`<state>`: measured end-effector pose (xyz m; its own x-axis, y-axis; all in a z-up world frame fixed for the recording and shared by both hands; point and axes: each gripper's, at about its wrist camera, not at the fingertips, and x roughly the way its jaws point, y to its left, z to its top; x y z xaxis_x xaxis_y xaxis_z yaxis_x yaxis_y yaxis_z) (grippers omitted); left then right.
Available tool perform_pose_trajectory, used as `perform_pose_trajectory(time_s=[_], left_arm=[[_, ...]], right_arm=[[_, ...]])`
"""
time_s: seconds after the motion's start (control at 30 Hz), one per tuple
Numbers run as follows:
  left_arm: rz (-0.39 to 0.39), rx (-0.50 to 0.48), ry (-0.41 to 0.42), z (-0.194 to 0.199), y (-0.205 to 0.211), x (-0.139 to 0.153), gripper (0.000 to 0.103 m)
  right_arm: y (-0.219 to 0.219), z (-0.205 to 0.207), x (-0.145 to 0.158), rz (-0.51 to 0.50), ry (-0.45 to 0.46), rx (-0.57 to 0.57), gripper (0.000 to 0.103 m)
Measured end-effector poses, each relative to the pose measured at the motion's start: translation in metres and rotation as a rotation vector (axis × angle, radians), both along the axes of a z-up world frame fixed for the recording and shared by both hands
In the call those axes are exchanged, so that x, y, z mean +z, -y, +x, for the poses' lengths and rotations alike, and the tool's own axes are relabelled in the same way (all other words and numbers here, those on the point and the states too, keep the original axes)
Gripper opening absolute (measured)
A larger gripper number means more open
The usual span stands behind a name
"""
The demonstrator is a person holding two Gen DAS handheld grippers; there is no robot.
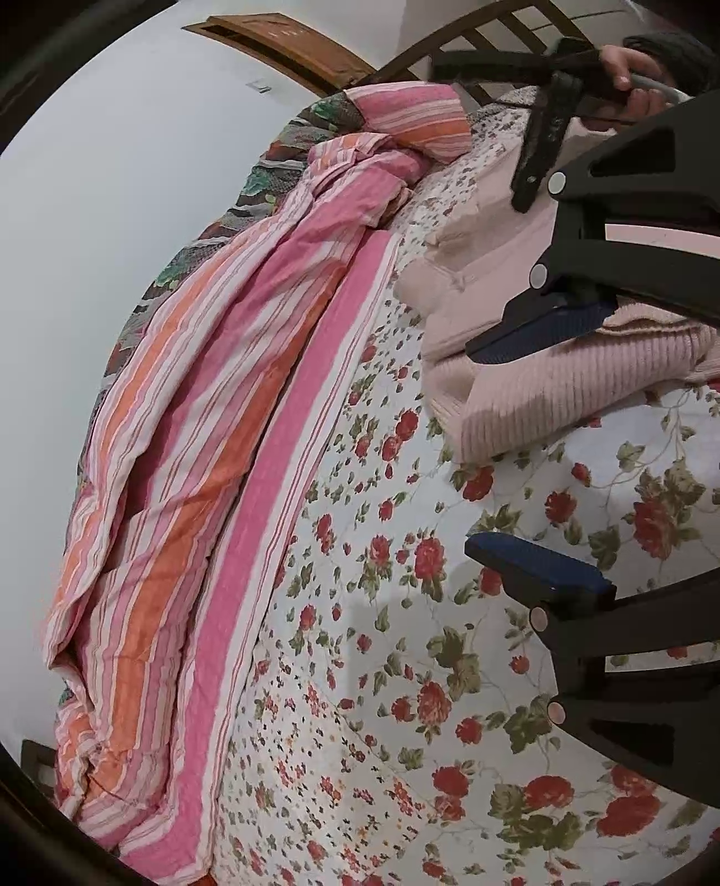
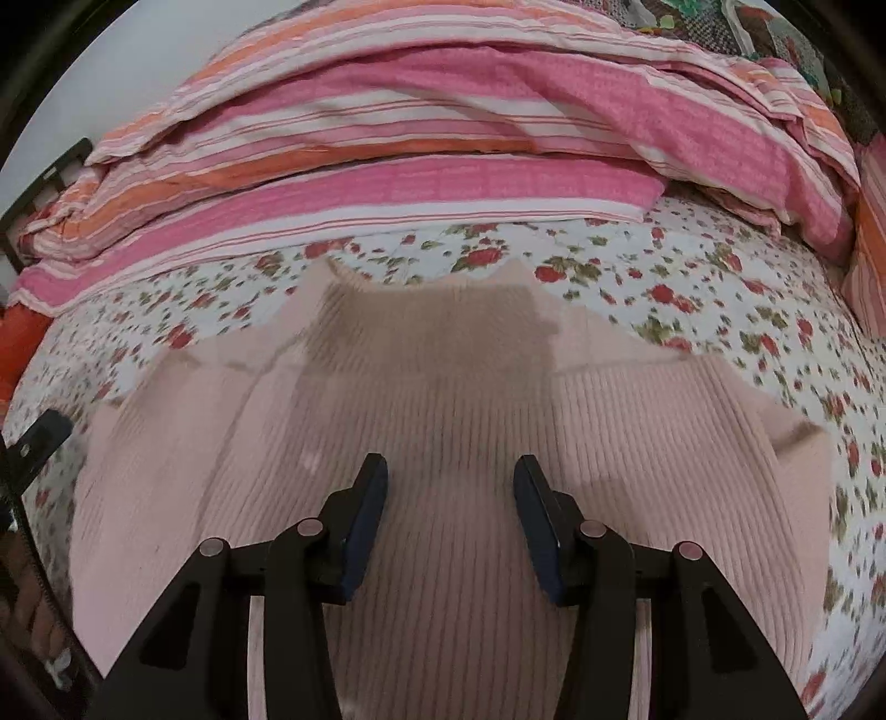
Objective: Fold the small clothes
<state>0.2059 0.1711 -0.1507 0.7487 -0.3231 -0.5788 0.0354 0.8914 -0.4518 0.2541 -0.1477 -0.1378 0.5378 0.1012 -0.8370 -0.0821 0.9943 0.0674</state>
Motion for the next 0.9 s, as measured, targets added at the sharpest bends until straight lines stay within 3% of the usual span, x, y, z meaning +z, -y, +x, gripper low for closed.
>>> perform_pose_trajectory(time_s=[0.5, 0.9], left_arm=[[0.016, 0.014, 0.029, -0.013, 0.0, 0.009, 0.061], [0.052, -0.028, 0.035, -0.014, 0.02, 0.011, 0.061]], right_arm=[[-0.013, -0.076, 0.003, -0.074, 0.111, 0.051, 0.048], [-0.016, -0.131, -0.007, -0.14, 0.23, 0.101, 0.048]])
